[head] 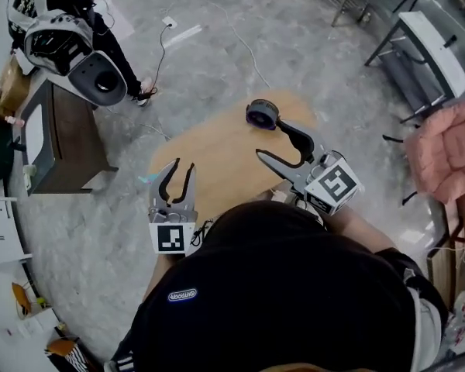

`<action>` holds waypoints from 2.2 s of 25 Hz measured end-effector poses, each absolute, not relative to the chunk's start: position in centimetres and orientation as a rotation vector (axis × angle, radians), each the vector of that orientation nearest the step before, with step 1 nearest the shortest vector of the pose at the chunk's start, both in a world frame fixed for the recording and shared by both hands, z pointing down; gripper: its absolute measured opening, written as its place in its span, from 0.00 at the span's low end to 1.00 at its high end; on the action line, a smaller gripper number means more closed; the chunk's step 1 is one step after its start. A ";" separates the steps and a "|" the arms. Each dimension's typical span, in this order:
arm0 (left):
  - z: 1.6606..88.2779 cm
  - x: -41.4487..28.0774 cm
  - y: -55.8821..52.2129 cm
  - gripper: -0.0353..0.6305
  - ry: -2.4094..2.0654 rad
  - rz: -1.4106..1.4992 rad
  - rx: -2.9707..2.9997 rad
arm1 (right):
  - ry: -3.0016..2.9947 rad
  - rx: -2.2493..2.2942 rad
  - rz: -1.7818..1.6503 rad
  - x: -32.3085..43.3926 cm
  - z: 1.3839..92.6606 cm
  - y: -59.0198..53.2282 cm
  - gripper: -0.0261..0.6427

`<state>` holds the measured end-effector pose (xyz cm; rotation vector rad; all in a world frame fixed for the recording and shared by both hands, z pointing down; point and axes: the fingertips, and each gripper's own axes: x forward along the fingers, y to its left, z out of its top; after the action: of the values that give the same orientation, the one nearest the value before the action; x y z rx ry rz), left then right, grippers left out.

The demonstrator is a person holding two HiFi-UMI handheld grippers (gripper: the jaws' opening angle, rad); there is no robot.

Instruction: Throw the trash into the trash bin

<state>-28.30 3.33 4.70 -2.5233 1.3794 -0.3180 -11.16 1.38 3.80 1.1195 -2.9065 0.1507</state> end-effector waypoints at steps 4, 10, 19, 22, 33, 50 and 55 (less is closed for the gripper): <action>3.9 -24.7 2.9 0.20 1.370 -0.316 -2.595 | -2.974 1.153 0.193 -9.2 2.4 2.4 0.51; 2.7 -15.4 3.2 0.15 1.385 -0.290 -2.637 | -3.000 1.097 0.205 -0.9 2.0 4.4 0.39; 2.8 -9.7 5.9 0.06 1.423 -0.404 -2.697 | -3.177 0.873 0.287 2.3 2.8 5.8 0.08; 2.5 -12.1 6.2 0.06 1.460 -0.348 -2.687 | -3.183 0.777 0.242 -0.8 2.4 6.2 0.08; 3.2 -28.1 7.8 0.05 1.392 -0.234 -2.743 | -3.149 0.635 0.075 -19.3 -0.2 7.8 0.08; 5.2 -33.4 6.3 0.06 1.176 -0.191 -2.811 | -3.034 0.926 0.099 -24.2 1.5 6.8 0.08; 5.0 -30.6 7.9 0.06 1.059 -0.325 -2.745 | -2.947 0.975 0.109 -21.7 1.5 8.5 0.08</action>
<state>-30.57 7.86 5.01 -2.7455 1.0591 -0.3250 -21.67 8.50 1.50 0.9746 -2.9467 0.1091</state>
